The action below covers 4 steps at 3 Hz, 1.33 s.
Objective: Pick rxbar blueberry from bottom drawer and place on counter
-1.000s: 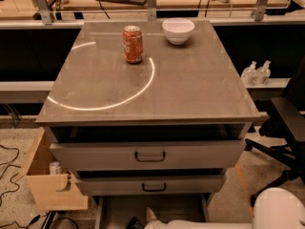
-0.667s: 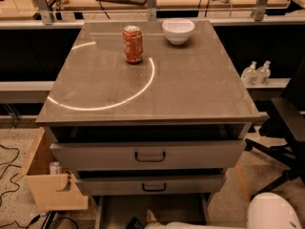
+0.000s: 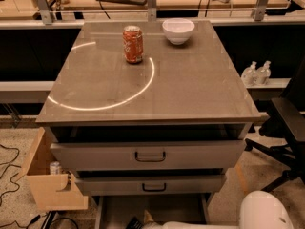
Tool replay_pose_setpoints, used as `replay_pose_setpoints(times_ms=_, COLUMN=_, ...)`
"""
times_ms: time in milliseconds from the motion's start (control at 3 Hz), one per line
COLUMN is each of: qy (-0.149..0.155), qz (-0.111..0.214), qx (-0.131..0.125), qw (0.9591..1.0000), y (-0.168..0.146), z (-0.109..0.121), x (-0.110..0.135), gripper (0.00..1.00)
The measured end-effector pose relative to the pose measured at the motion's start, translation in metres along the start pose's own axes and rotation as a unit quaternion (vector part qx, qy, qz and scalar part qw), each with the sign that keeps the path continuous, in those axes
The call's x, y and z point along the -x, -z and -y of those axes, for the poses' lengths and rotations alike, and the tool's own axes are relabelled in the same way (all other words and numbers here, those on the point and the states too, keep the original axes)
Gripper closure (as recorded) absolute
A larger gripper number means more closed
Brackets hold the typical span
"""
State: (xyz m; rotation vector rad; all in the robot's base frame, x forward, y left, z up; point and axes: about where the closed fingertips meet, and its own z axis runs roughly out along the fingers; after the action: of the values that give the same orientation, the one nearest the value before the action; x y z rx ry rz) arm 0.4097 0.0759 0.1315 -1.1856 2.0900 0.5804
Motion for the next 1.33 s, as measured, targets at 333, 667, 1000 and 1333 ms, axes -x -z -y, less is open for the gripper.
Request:
replay_pose_setpoints(times_ms=333, qy=-0.007, qz=-0.002, qx=0.009, qw=0.9999, y=-0.021, z=-0.004, x=-0.011, gripper=0.0)
replay_pose_setpoints(times_ms=667, qy=-0.013, qz=-0.013, qx=0.01, qw=0.9998, y=-0.036, z=-0.005, x=-0.022, gripper=0.0)
replay_pose_setpoints(times_ms=1000, qy=-0.019, qz=-0.018, qx=0.01, qw=0.9996, y=-0.041, z=-0.007, x=-0.027, gripper=0.18)
replay_pose_setpoints(times_ms=1333, qy=-0.019, qz=-0.018, qx=0.01, qw=0.9996, y=-0.038, z=-0.007, x=-0.024, gripper=0.4)
